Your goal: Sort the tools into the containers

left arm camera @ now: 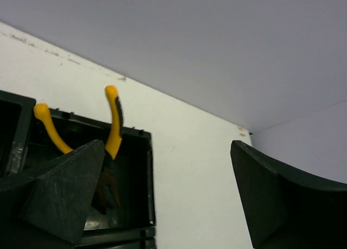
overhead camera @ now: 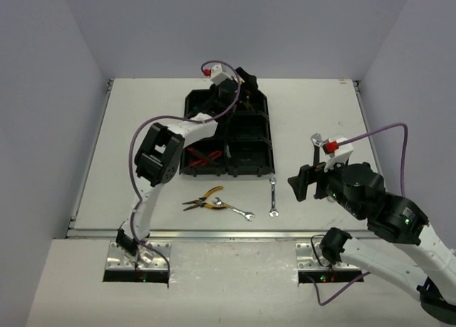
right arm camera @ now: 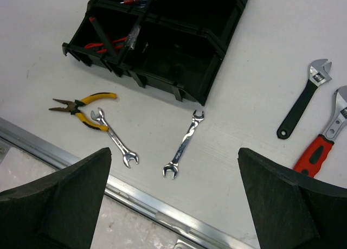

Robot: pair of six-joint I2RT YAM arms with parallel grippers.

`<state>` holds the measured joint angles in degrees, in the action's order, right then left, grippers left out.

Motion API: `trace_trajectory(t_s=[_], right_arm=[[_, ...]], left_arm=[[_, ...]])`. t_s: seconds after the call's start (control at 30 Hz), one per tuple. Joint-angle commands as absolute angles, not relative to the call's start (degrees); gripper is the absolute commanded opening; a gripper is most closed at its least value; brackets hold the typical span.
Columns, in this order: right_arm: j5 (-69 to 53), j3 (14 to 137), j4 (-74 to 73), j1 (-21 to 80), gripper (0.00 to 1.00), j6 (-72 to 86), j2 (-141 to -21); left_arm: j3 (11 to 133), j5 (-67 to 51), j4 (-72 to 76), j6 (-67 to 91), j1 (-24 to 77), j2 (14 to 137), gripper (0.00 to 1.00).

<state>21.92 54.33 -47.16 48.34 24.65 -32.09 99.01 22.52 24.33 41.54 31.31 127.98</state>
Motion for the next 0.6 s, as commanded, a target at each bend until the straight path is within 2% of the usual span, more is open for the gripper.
trace_trajectory(t_s=[0.0,0.07,0.17,0.27,0.4,0.57], right_arm=[[21.9,54.1,-43.2,48.2,0.99,24.1,-33.9],[21.9,53.5,-42.5,48.2,0.99,24.2,-34.7],[21.6,52.8,-41.7,48.2,0.99,24.2,-35.8],[20.3,52.4,-41.2,48.2,0.99,24.3,-37.6],[18.4,51.5,-39.7,48.2,0.99,24.8,-40.3],[16.9,50.6,-37.3,48.2,0.99,25.5,-41.0]], left_arm=[[105.0,26.0,18.8,38.9,34.1,115.7,1.0],[104.7,29.5,10.5,40.8,34.8,112.0,1.0],[98.0,34.9,-0.9,48.5,34.9,105.0,1.0],[89.6,40.1,-18.0,65.0,34.9,95.0,1.0],[74.8,38.9,-44.4,87.8,35.0,82.7,1.0],[56.5,31.6,-46.9,99.9,35.5,71.7,0.98]])
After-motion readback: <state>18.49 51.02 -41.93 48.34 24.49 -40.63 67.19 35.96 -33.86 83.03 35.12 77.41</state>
